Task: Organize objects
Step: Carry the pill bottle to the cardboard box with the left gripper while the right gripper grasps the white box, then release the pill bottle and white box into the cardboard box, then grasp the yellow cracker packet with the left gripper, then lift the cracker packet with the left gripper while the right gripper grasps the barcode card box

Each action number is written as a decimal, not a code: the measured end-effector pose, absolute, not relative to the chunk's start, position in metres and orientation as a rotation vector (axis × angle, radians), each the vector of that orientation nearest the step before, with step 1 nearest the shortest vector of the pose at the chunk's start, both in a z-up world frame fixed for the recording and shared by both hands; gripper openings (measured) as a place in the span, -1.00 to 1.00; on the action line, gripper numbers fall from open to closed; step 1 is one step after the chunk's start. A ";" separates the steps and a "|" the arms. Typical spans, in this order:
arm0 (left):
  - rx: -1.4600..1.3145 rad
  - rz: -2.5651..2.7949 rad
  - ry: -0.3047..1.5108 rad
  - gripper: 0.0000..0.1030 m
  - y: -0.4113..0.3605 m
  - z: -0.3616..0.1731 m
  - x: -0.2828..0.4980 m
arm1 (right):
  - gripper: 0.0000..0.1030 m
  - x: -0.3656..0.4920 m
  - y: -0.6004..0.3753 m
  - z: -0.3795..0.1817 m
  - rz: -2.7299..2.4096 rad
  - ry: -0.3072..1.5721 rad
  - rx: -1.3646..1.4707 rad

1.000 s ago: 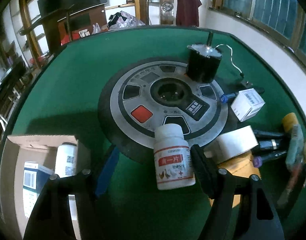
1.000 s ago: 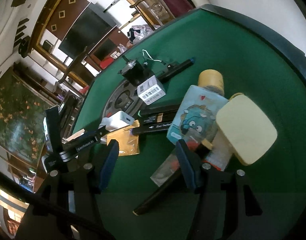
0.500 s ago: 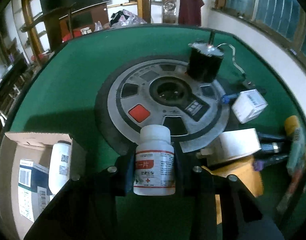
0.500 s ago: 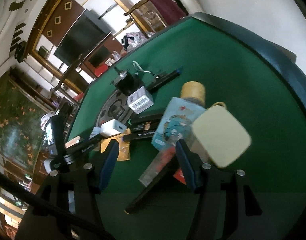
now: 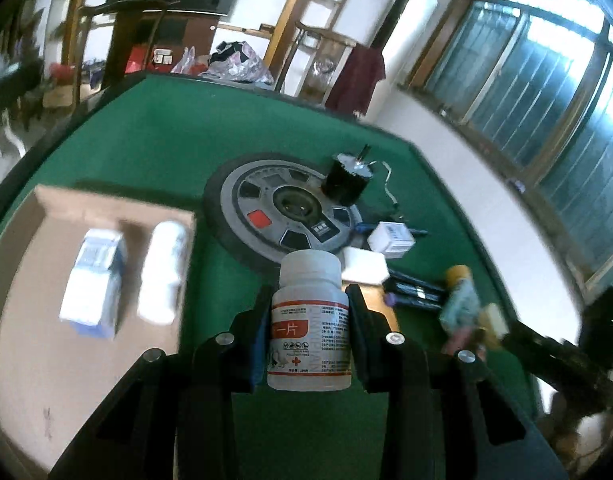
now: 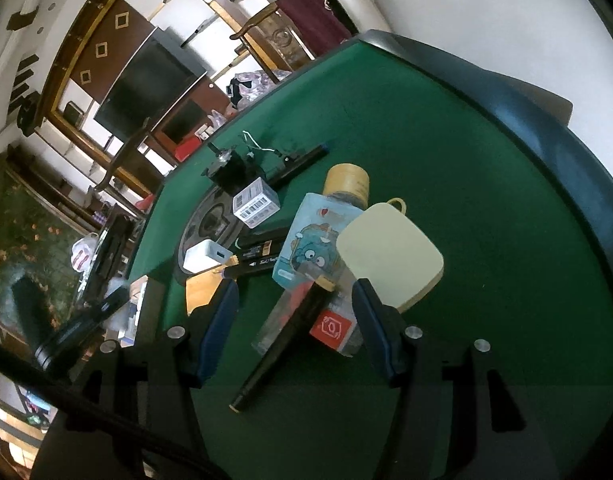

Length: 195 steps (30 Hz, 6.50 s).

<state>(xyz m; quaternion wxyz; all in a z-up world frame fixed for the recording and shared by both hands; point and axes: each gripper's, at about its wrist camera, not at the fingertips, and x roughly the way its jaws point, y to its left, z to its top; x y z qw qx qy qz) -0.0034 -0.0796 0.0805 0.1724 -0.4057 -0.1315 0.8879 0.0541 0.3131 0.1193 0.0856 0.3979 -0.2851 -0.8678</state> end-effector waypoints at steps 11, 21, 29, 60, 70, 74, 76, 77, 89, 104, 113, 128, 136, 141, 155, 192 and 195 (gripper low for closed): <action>-1.038 2.603 -0.562 -0.41 -0.146 0.087 0.056 | 0.13 -0.002 0.191 0.106 -2.345 -0.614 1.363; -1.010 2.640 -0.639 -0.41 -0.189 0.076 0.057 | 0.13 -0.067 0.131 0.110 -2.472 -0.085 1.435; -1.023 2.638 -0.697 -0.41 -0.205 0.066 0.053 | 0.14 -0.087 0.124 0.092 -2.529 -0.071 1.504; -1.408 2.726 -0.688 -0.41 -0.284 0.011 -0.065 | 0.05 -0.105 -0.085 0.104 -1.935 -0.566 1.432; -1.370 2.761 -0.537 -0.41 -0.259 0.011 -0.080 | 0.05 -0.113 -0.088 0.099 -2.131 -0.360 1.487; -1.376 2.789 -0.475 -0.41 -0.254 0.010 -0.085 | 0.08 -0.111 -0.091 0.100 -2.158 -0.296 1.496; -1.367 2.817 -0.434 -0.40 -0.252 0.010 -0.083 | 0.10 -0.111 -0.091 0.099 -2.173 -0.286 1.500; -1.366 2.829 -0.421 -0.37 -0.252 0.011 -0.083 | 0.10 -0.111 -0.090 0.101 -2.174 -0.293 1.485; -1.254 2.811 -0.601 0.18 -0.267 0.058 -0.050 | 0.14 -0.067 -0.036 0.172 -2.363 -0.198 1.178; -1.216 2.549 -0.456 0.42 -0.122 0.082 -0.013 | 0.32 0.025 0.195 0.170 -2.704 -0.497 1.092; -1.142 2.499 -0.023 0.42 0.004 0.072 -0.019 | 0.32 0.034 0.305 0.134 -2.742 -0.783 1.089; -1.061 2.292 0.802 0.42 0.082 0.022 -0.063 | 0.32 0.032 0.341 0.118 -2.743 -0.896 0.976; -1.138 2.201 0.741 0.62 0.095 0.008 -0.072 | 0.32 0.031 0.342 0.112 -2.774 -0.876 0.997; -1.181 2.153 0.684 0.37 0.088 0.015 -0.050 | 0.32 0.031 0.343 0.108 -2.788 -0.874 1.009; -1.065 2.155 0.747 0.56 0.087 0.015 0.000 | 0.39 0.032 0.346 0.106 -2.798 -0.858 1.023; -1.072 2.626 -0.166 -0.33 -0.160 0.069 0.042 | -0.13 -0.138 0.187 0.089 -2.612 0.032 1.647; -1.059 2.583 -0.159 -0.28 -0.155 0.069 0.050 | -0.15 -0.132 0.194 0.092 -2.620 -0.037 1.632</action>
